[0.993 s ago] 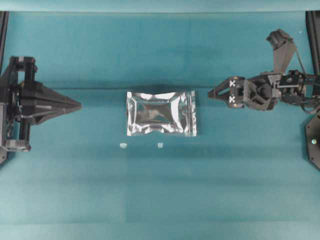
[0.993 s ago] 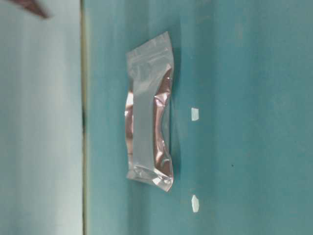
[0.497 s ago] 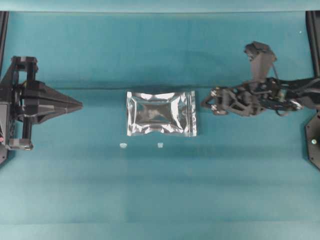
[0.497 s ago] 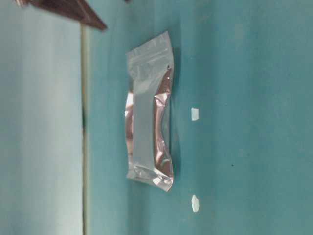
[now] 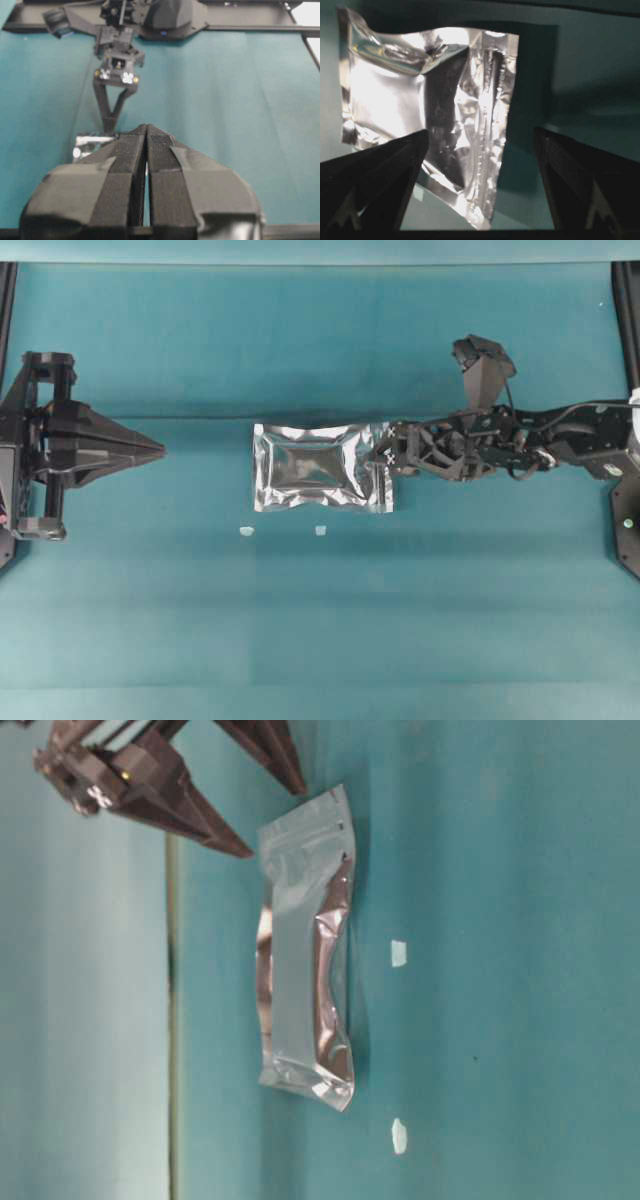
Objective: Hand over the silver zip bag and make it stand upright.
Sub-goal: 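Lower the open right gripper onto the bag's right edge and close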
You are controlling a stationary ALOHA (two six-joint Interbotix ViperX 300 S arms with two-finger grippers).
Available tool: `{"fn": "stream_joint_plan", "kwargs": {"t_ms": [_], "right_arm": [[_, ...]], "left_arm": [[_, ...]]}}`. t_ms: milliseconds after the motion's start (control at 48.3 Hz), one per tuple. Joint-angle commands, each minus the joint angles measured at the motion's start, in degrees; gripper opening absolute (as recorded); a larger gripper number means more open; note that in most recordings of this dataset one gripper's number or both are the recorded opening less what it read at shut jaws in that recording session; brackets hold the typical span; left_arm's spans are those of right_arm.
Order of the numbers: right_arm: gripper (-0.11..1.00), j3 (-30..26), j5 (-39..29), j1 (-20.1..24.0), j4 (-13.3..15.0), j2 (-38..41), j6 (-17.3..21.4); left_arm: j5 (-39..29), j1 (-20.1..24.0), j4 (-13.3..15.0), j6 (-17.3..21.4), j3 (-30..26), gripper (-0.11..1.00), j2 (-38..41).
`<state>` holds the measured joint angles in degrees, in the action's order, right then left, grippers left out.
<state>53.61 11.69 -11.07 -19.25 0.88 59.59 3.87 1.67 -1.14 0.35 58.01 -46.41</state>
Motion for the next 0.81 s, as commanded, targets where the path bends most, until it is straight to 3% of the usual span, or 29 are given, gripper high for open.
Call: {"fn": "stream_joint_plan", "kwargs": {"t_ms": [0,373,786], "right_arm": [[0.92,1.5,3.0,0.6,-0.1,-0.9,2.7],[0.91,3.3,12.3,2.7,2.4,2.4,10.8],[0.91,-1.4,13.2,2.5,3.8,7.4,11.3]], "left_arm": [[0.2,0.1,-0.2,-0.1,-1.1,0.00,-0.1],[0.2,0.4,-0.2,-0.1,-1.1,0.00,-0.1],[0.2,0.4,-0.2,-0.4,-1.1,0.00,-0.4]]}}
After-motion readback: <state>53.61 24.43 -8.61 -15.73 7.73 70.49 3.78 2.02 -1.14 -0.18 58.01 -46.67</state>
